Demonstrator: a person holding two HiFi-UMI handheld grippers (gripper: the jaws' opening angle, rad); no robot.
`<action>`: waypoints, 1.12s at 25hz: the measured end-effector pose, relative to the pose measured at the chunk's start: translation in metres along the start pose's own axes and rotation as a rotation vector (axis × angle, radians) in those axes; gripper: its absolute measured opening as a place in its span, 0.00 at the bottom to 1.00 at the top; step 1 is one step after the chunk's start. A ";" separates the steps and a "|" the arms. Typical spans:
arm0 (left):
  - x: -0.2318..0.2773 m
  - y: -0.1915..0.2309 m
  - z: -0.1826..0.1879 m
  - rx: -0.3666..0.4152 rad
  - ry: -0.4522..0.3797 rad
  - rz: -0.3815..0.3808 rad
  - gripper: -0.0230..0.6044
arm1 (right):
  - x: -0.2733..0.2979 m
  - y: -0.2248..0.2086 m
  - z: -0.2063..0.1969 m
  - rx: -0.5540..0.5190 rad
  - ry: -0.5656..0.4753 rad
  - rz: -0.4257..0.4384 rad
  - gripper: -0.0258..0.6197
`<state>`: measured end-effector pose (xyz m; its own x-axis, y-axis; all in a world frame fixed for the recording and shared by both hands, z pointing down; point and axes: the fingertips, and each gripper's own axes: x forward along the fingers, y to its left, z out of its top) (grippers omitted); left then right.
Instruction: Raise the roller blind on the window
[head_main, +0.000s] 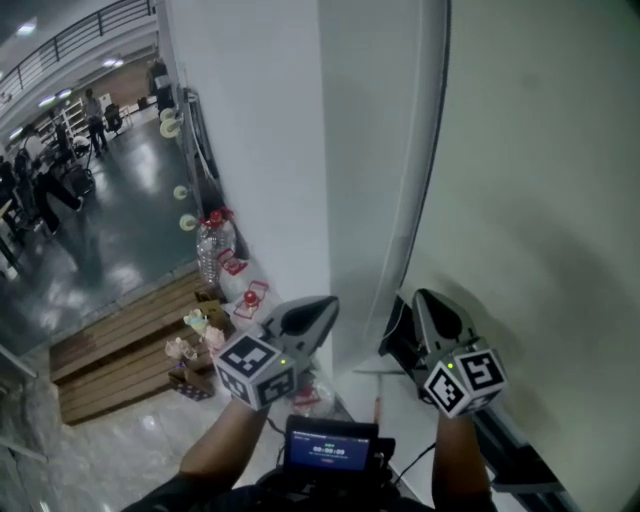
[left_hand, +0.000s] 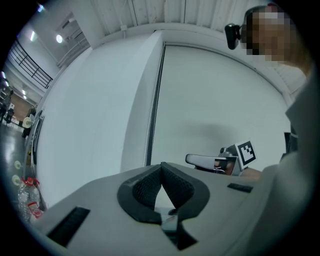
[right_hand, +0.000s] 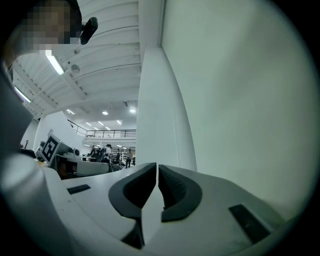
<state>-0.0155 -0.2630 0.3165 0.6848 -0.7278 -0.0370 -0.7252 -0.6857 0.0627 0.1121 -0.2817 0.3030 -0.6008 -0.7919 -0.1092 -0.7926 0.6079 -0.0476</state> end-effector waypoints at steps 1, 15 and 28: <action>0.001 -0.001 0.000 -0.004 -0.001 0.012 0.02 | 0.004 -0.003 0.001 -0.004 0.005 0.007 0.09; 0.005 0.020 -0.004 -0.002 0.020 0.092 0.02 | 0.082 -0.047 -0.023 0.009 0.067 0.045 0.23; -0.009 0.050 0.001 0.012 0.053 0.157 0.02 | 0.140 -0.069 -0.035 0.028 0.094 0.068 0.23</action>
<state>-0.0580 -0.2910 0.3189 0.5659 -0.8241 0.0247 -0.8240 -0.5643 0.0518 0.0794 -0.4368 0.3255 -0.6609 -0.7502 -0.0193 -0.7475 0.6604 -0.0713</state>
